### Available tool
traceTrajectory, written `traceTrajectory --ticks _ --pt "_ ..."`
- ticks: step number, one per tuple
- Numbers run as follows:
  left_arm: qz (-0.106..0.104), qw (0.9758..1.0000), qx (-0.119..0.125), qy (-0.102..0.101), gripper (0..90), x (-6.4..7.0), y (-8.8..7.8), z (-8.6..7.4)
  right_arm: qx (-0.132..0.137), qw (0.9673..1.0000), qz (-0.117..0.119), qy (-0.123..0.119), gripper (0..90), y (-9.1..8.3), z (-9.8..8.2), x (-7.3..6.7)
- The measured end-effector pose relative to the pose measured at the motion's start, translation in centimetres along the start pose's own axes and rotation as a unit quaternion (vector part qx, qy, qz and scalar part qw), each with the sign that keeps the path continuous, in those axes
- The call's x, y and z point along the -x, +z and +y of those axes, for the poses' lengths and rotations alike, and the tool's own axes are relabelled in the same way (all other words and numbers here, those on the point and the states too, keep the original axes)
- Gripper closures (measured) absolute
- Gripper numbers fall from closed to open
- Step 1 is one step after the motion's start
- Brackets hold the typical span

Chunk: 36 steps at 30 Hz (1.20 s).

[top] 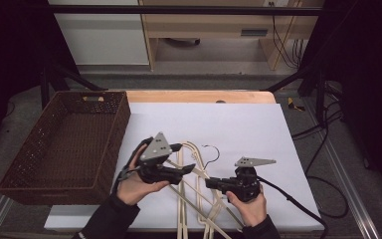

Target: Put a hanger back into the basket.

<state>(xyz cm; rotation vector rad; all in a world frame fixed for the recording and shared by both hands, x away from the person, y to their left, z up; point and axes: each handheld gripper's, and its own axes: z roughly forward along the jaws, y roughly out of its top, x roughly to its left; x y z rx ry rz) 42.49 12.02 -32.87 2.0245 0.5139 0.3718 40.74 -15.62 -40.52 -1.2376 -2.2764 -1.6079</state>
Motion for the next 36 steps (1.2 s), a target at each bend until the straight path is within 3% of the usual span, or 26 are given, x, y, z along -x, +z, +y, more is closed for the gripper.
traceTrajectory --ticks 4,7,11,12,13,16,17,18,20,22,25,30,33,36 --pt "-0.021 0.9995 -0.024 0.009 23.7 -0.5 -1.5 -1.1 -0.012 0.9986 0.013 -0.049 86.5 -0.6 1.0 0.0" --pt "-0.033 0.997 -0.065 0.025 22.4 -0.7 -1.1 -2.2 -0.021 0.9958 0.038 -0.081 86.5 -0.6 1.8 -0.3" --pt "-0.049 0.9947 -0.084 0.034 25.8 -0.6 -0.2 -2.9 -0.033 0.9923 0.048 -0.109 86.5 -0.3 2.2 -0.6" --pt "-0.068 0.9914 -0.101 0.048 28.4 -0.5 0.5 -3.1 -0.042 0.99 0.058 -0.122 86.5 -0.2 2.1 -0.9" --pt "-0.071 0.9893 -0.114 0.057 29.8 -0.6 0.7 -3.1 -0.045 0.989 0.06 -0.128 86.5 -0.2 2.1 -1.0" --pt "-0.082 0.9865 -0.13 0.058 38.1 -0.3 1.5 -3.1 -0.05 0.9862 0.07 -0.141 86.5 -0.2 2.0 -1.2" --pt "-0.092 0.9837 -0.14 0.065 41.4 -0.3 1.8 -3.1 -0.051 0.9857 0.072 -0.144 86.5 -0.2 1.9 -1.3" --pt "-0.095 0.9835 -0.14 0.064 44.6 -0.1 1.9 -3.1 -0.054 0.984 0.077 -0.151 86.5 -0.2 1.9 -1.4" --pt "-0.107 0.9806 -0.149 0.07 56.4 0.0 2.2 -3.2 -0.058 0.9823 0.081 -0.159 86.5 -0.3 1.8 -1.5" --pt "-0.113 0.9801 -0.149 0.068 67.7 0.1 2.2 -3.1 -0.062 0.981 0.081 -0.165 86.5 -0.3 1.7 -1.6" --pt "-0.125 0.9773 -0.155 0.072 71.7 0.1 2.0 -3.2 -0.067 0.9798 0.082 -0.169 86.4 -0.2 1.6 -1.6" --pt "-0.125 0.9764 -0.158 0.077 75.2 0.4 1.6 -3.6 -0.071 0.9775 0.089 -0.177 84.9 0.1 1.4 -1.6" --pt "-0.136 0.9764 -0.152 0.071 79.8 0.8 1.2 -3.9 -0.061 0.9781 0.061 -0.189 78.5 0.1 1.3 -1.6" --pt "-0.135 0.9782 -0.142 0.069 82.9 1.3 0.8 -4.0 -0.048 0.9767 0.038 -0.206 72.3 -0.1 1.2 -1.8"
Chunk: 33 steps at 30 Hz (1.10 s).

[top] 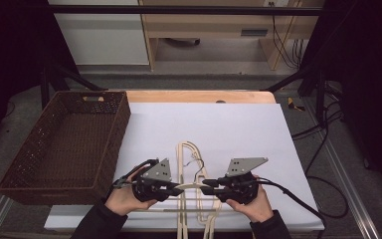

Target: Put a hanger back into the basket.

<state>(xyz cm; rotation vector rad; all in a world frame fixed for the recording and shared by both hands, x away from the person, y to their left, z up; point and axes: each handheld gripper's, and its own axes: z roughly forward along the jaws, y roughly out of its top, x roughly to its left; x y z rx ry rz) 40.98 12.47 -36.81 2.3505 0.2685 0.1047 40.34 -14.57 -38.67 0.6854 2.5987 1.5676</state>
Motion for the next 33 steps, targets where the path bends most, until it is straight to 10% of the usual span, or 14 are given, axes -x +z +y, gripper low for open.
traceTrajectory --ticks 10,19,33 --pt "0.055 0.9955 0.059 -0.049 86.2 1.3 -1.5 -0.5 0.062 0.9959 -0.063 -0.02 47.8 -1.7 0.2 -0.4" --pt "0.13 0.9806 0.109 -0.098 86.2 0.9 -3.7 -1.5 0.119 0.982 -0.145 0.021 26.6 -5.1 -1.5 1.3" --pt "0.194 0.9589 0.174 -0.113 86.2 -0.4 -11.0 -1.0 0.149 0.9593 -0.229 0.069 9.0 -8.2 -4.0 3.2"
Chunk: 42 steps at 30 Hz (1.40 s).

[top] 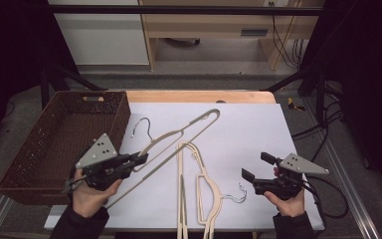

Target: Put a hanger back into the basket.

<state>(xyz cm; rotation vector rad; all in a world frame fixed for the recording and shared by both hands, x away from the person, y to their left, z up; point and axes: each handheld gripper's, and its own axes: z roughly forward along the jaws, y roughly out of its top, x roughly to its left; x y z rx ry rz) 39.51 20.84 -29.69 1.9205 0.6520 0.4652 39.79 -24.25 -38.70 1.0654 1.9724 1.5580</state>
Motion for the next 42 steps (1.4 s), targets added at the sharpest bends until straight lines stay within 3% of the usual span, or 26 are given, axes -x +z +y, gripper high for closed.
traceTrajectory --ticks 6,12,15,23,30,33,35,42 --pt "0.021 0.9996 0.015 0.012 86.2 -2.3 -2.0 2.1 0.0 0.9999 -0.014 0.005 7.4 -0.2 -0.1 0.4" --pt "0.04 0.999 0.015 0.011 86.2 -5.0 -3.3 3.3 -0.001 0.9998 -0.018 0.004 6.5 -0.3 -0.1 0.5" --pt "0.052 0.9986 0.004 0.006 86.2 -6.5 -3.5 3.3 -0.001 0.9998 -0.022 0.004 5.3 -0.3 -0.1 0.5" --pt "0.077 0.9969 -0.013 -0.002 86.2 -10.6 -3.8 2.6 -0.003 0.9997 -0.022 0.004 4.9 -0.2 -0.1 0.4" --pt "0.101 0.9947 -0.017 -0.009 86.2 -13.8 -5.3 1.6 0.0 0.9997 -0.023 0.005 4.7 -0.3 0.0 0.4" --pt "0.118 0.9927 -0.024 -0.006 86.2 -15.3 -6.0 1.0 0.001 0.9997 -0.022 0.008 4.6 -0.4 0.0 0.4" --pt "0.13 0.9908 -0.033 -0.016 86.1 -16.4 -6.6 0.4 0.0 0.9997 -0.023 0.007 4.5 -0.4 0.0 0.5" --pt "0.142 0.9885 -0.041 -0.033 86.1 -19.1 -8.1 -1.8 -0.008 0.9997 -0.021 0.006 4.3 -0.1 -0.2 0.4"
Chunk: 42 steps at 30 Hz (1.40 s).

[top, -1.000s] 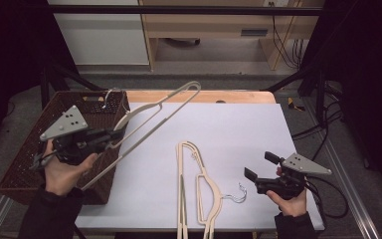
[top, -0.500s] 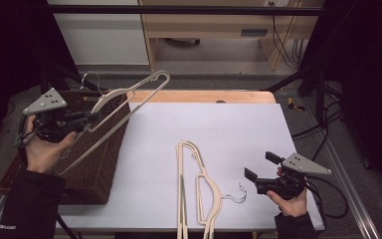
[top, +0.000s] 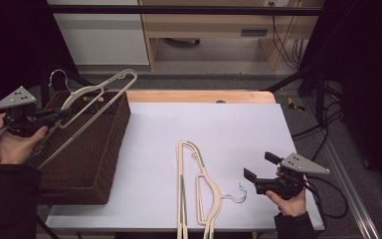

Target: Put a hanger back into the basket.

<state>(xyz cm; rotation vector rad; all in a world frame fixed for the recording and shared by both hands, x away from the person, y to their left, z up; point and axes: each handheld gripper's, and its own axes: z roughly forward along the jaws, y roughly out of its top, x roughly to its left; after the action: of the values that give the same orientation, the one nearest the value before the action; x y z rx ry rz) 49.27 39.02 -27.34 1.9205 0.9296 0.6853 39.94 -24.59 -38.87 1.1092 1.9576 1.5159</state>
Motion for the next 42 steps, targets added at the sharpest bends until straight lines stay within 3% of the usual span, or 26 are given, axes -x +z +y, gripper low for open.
traceTrajectory --ticks 6,11,15,27,32,36,42 --pt "0.005 0.9998 -0.013 -0.014 86.1 -1.8 0.2 -1.9 -0.004 1.0 0.003 -0.001 4.2 0.1 0.0 0.0" --pt "0.007 0.9992 -0.031 -0.023 86.2 -2.3 0.5 -3.3 0.001 1.0 0.003 0.003 4.2 -0.1 0.1 0.0" --pt "0.003 0.9989 -0.033 -0.034 86.2 -2.3 0.6 -4.1 0.0 1.0 0.003 0.004 4.2 0.0 0.1 0.0" --pt "0.004 0.9974 -0.057 -0.044 86.3 -3.0 0.3 -6.0 -0.009 0.9999 0.002 0.004 4.0 0.4 -0.1 -0.1" --pt "0.008 0.9958 -0.08 -0.042 86.3 -2.9 1.1 -6.7 -0.011 0.9999 0.002 0.004 4.0 0.4 -0.1 -0.1" --pt "0.009 0.9937 -0.099 -0.051 86.3 -2.6 2.5 -7.9 -0.009 0.9999 0.002 0.004 4.1 0.4 -0.1 -0.1" --pt "0.022 0.9918 -0.102 -0.074 86.0 -2.7 3.2 -9.1 -0.011 0.9999 0.003 0.003 4.1 0.5 -0.1 -0.2"
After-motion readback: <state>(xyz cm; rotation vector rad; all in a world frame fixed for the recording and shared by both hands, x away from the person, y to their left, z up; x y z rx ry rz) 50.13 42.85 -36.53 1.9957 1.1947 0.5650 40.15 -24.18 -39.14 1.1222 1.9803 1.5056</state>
